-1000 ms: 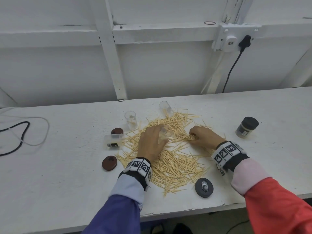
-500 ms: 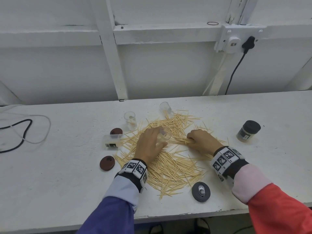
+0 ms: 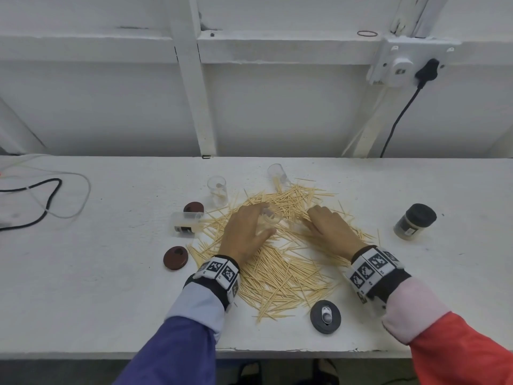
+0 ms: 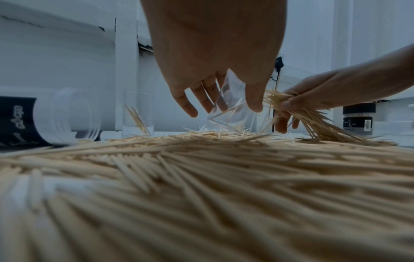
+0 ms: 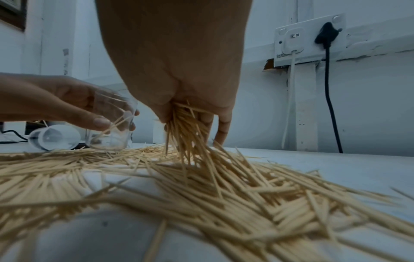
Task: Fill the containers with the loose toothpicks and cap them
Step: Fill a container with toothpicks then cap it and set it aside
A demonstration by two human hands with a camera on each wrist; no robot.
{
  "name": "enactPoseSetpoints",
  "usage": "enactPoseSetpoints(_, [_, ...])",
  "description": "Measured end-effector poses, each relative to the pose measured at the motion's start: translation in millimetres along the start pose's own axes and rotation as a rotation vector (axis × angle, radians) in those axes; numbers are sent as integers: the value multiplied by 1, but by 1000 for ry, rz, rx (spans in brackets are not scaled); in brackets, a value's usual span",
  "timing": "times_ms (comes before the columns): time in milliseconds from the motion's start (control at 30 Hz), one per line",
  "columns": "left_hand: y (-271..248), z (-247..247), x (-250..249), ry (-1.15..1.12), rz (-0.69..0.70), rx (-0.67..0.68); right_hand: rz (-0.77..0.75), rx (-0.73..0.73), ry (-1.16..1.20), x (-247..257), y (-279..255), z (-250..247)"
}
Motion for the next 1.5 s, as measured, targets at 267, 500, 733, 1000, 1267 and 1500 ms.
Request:
enactPoseSetpoints(267, [-2, 1, -2, 33, 1, 8, -50, 15, 334, 19, -6, -3])
enactPoseSetpoints(500, [-3, 3, -3, 18, -8, 48, -22, 1, 439, 14, -7, -4])
enactPoseSetpoints(733, [-4, 4, -3, 26, -2, 56, -14, 79, 302, 3, -4, 6])
enactPoseSetpoints(1000, [-1, 5, -1, 28, -8, 69, 36, 51, 580, 5, 3, -14])
enactPoseSetpoints(1267, [-2, 3, -3, 24, 1, 66, 85, -64, 906, 15, 18, -41])
enactPoseSetpoints(1500, [-2, 0, -7, 3, -5, 69, 81, -238, 1488, 42, 34, -44])
Point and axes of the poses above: each hand's wrist, its own y-axis towards the middle knuckle, its own z-axis out of the palm, x = y × z, the point moved 8 cm from there along y, towards the middle knuckle, and after that the axes turned 6 degrees about -z, right-handed, at the moved point
